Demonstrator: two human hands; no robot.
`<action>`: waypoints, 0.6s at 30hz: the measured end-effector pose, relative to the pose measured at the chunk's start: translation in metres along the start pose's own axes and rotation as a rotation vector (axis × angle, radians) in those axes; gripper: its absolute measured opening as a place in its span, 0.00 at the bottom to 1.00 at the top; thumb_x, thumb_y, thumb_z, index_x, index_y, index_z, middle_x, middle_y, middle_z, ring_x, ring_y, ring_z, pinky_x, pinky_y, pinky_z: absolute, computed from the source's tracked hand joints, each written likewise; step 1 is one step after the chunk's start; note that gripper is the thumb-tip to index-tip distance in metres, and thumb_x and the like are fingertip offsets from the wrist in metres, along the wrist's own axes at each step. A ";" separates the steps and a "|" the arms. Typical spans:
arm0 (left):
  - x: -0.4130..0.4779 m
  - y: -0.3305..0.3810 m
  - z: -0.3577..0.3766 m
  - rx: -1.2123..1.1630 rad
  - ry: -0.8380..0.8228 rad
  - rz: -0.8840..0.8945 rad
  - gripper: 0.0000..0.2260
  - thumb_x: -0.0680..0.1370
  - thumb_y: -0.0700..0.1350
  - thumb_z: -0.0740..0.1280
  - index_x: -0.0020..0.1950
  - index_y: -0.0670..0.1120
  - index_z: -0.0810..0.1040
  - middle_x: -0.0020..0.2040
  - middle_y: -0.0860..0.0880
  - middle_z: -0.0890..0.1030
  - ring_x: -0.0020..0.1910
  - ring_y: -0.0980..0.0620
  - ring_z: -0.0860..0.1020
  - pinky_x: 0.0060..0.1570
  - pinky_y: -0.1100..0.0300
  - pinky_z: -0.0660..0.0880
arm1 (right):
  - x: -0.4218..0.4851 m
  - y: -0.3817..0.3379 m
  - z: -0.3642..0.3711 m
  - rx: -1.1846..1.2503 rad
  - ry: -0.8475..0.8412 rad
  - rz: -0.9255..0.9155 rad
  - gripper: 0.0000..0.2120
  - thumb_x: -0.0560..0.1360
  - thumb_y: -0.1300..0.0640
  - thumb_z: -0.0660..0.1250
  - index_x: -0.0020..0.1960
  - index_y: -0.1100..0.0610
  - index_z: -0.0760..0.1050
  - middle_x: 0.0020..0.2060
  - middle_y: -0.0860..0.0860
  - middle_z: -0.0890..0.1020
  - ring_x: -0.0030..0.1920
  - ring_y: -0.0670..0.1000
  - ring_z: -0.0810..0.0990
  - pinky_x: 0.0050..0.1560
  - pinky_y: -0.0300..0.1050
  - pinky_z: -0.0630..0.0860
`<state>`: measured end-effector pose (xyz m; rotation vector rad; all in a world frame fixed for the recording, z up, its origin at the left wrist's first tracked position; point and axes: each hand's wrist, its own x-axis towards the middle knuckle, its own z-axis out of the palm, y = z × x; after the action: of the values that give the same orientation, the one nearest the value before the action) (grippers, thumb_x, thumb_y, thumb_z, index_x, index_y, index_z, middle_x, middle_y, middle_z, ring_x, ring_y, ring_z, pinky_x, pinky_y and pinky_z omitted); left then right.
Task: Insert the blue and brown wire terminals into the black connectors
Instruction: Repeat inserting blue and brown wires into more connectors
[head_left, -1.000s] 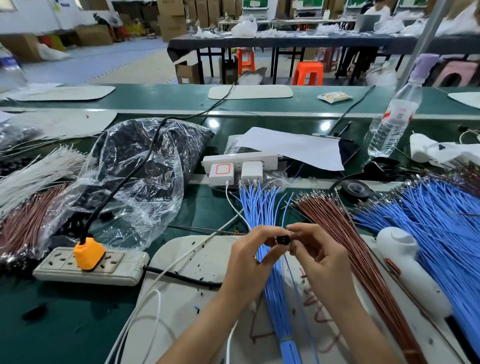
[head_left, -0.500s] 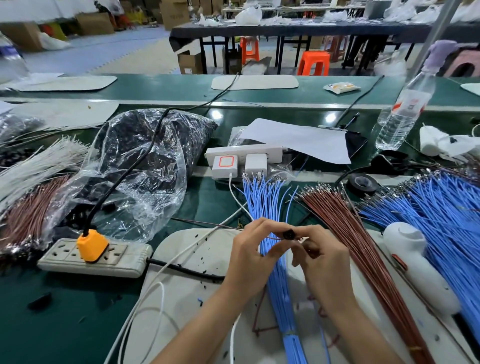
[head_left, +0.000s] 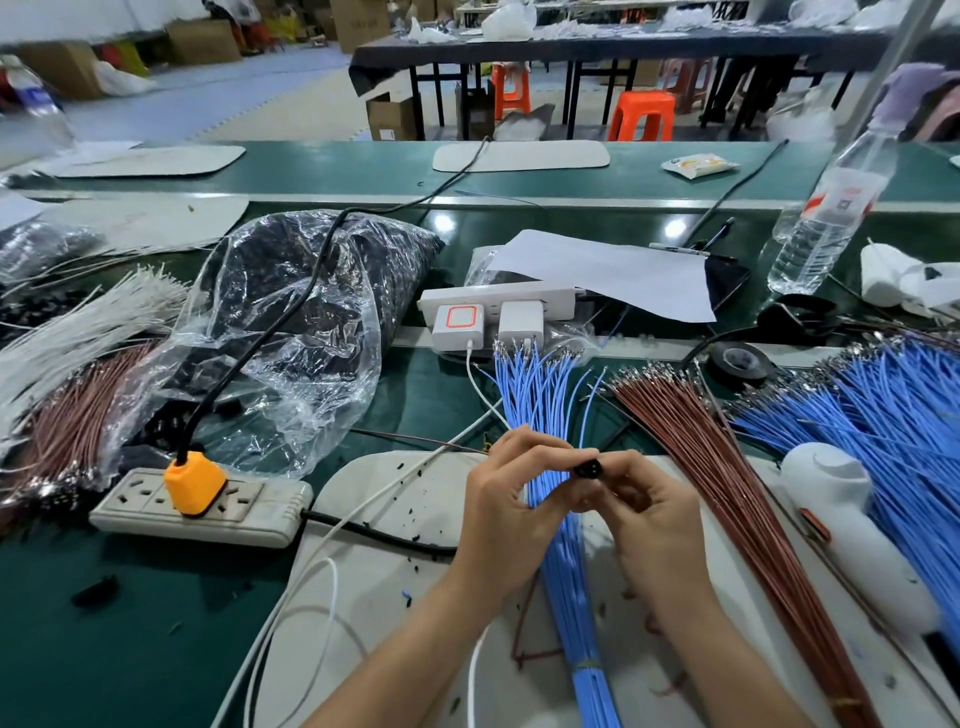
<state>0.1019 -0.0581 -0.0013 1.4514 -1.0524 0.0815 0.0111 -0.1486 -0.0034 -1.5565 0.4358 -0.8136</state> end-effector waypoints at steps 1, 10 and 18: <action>0.000 -0.001 0.000 -0.017 -0.005 -0.007 0.11 0.69 0.35 0.75 0.50 0.42 0.83 0.44 0.48 0.81 0.44 0.54 0.80 0.48 0.58 0.77 | 0.000 0.001 0.000 0.001 -0.004 0.005 0.04 0.68 0.63 0.71 0.40 0.56 0.79 0.33 0.49 0.83 0.33 0.44 0.82 0.38 0.34 0.78; -0.003 0.002 0.003 -0.095 0.004 -0.030 0.10 0.71 0.36 0.73 0.50 0.46 0.81 0.44 0.51 0.83 0.46 0.54 0.80 0.64 0.54 0.70 | 0.001 0.005 0.000 0.043 -0.064 -0.011 0.02 0.70 0.64 0.70 0.39 0.61 0.77 0.31 0.44 0.81 0.33 0.37 0.77 0.37 0.28 0.73; -0.002 0.000 0.004 -0.050 -0.036 -0.024 0.09 0.72 0.36 0.72 0.51 0.44 0.81 0.46 0.49 0.79 0.46 0.54 0.79 0.49 0.63 0.75 | 0.000 0.004 -0.001 0.008 -0.042 0.005 0.08 0.71 0.69 0.71 0.45 0.57 0.79 0.37 0.46 0.84 0.38 0.40 0.81 0.40 0.30 0.75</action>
<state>0.0990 -0.0606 -0.0034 1.4247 -1.0587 0.0114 0.0114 -0.1498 -0.0075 -1.5614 0.4057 -0.7768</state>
